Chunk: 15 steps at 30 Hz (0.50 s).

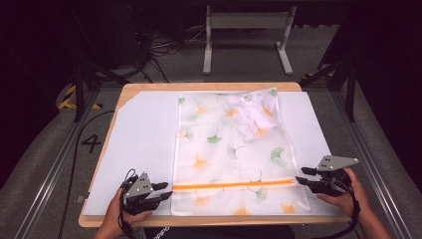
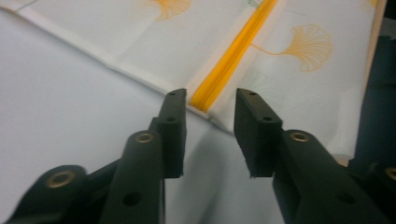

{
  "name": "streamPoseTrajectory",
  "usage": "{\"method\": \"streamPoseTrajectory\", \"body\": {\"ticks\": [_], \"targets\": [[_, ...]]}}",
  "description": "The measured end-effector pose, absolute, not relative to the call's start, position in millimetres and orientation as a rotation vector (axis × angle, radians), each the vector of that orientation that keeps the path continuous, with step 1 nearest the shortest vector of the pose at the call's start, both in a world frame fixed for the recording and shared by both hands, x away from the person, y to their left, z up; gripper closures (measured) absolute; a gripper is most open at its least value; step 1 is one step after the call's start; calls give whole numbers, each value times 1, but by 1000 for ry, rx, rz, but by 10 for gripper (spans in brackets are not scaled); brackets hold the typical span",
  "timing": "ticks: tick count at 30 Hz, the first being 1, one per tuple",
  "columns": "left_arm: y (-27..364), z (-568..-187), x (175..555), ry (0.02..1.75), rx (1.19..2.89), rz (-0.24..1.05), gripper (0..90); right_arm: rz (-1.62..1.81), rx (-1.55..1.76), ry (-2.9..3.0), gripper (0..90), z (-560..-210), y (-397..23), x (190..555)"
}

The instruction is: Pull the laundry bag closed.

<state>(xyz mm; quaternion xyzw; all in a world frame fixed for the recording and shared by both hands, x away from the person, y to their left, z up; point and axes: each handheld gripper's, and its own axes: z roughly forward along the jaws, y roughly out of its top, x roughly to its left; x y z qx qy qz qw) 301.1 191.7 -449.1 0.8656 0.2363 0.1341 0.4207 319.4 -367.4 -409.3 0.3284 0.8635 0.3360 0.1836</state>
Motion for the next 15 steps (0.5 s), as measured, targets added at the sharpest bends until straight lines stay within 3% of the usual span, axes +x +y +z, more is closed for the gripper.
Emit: {"method": "streamPoseTrajectory", "body": {"ticks": [6, 9, 15], "targets": [[202, -450, 302, 676, 2164, 435, 396, 963, 914, 2372, 371, -415, -366, 319], [205, -452, 302, 713, 2184, 484, 266, 952, 909, 2351, 348, -417, -365, 319], [218, -456, 307, 831, 2141, 525, 116, 1014, 915, 2315, 185, -421, -367, 319]]}}
